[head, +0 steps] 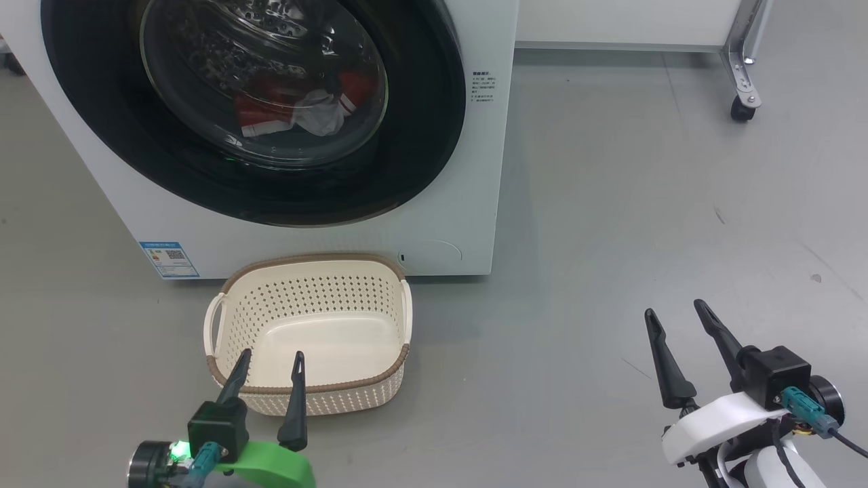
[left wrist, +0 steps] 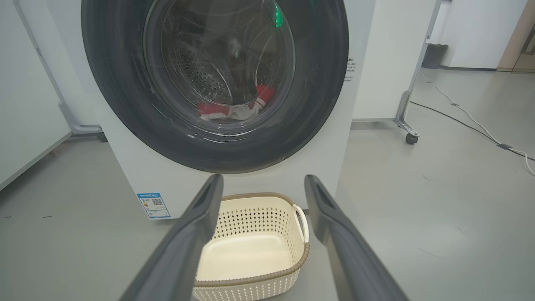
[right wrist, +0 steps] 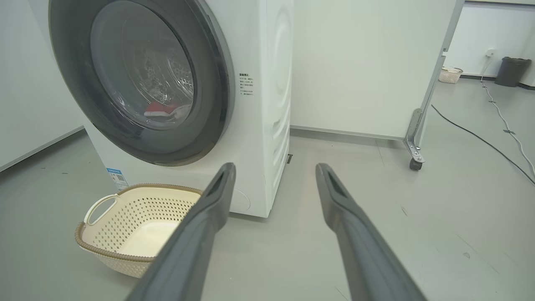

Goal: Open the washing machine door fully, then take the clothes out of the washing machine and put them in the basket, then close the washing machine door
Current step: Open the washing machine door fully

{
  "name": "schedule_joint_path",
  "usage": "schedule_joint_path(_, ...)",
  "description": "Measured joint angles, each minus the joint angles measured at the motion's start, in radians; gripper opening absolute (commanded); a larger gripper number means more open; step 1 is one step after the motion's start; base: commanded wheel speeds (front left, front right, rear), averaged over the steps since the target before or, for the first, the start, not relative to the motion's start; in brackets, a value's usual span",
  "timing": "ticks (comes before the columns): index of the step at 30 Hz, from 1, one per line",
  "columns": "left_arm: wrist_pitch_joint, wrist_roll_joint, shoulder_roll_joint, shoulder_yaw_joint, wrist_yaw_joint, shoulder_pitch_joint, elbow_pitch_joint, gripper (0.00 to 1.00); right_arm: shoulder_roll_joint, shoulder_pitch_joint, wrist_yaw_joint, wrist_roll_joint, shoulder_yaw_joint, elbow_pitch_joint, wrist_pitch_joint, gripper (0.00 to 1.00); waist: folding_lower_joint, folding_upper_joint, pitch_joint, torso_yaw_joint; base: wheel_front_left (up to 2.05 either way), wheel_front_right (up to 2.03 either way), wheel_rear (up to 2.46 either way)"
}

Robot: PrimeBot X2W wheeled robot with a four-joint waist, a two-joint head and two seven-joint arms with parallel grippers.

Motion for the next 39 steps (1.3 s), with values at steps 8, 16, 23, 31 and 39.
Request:
schedule_joint_path(8,0.0,-0.003,0.0,0.024,0.0,-0.003,0.022,1.0,0.005,-0.001,0.009,0.01,-0.001,0.018,0.0,1.0,0.0,0.0,-0.002,0.0,0.0,0.0,0.0)
schedule_joint_path(16,0.0,-0.003,0.0,0.029,0.0,-0.004,0.03,1.0,0.005,-0.008,0.01,0.011,-0.001,0.028,0.0,1.0,0.0,0.0,-0.003,0.0,0.0,0.0,0.0)
schedule_joint_path(23,0.0,-0.003,0.0,0.031,0.0,-0.008,0.037,1.0,0.005,-0.015,0.018,0.017,0.0,0.038,-0.003,1.0,0.0,0.0,-0.003,-0.001,0.0,0.0,0.0)
schedule_joint_path(31,0.0,-0.003,0.0,0.031,0.0,-0.009,0.042,1.0,0.005,-0.015,0.018,0.017,0.0,0.042,-0.003,1.0,0.0,0.0,-0.003,-0.001,0.0,0.0,0.0)
schedule_joint_path(39,0.0,-0.003,0.0,0.031,0.001,-0.017,0.038,1.0,-0.001,-0.02,0.027,0.017,0.0,0.031,-0.005,0.0,-0.0001,0.0,0.017,0.004,0.0,0.0,0.0)
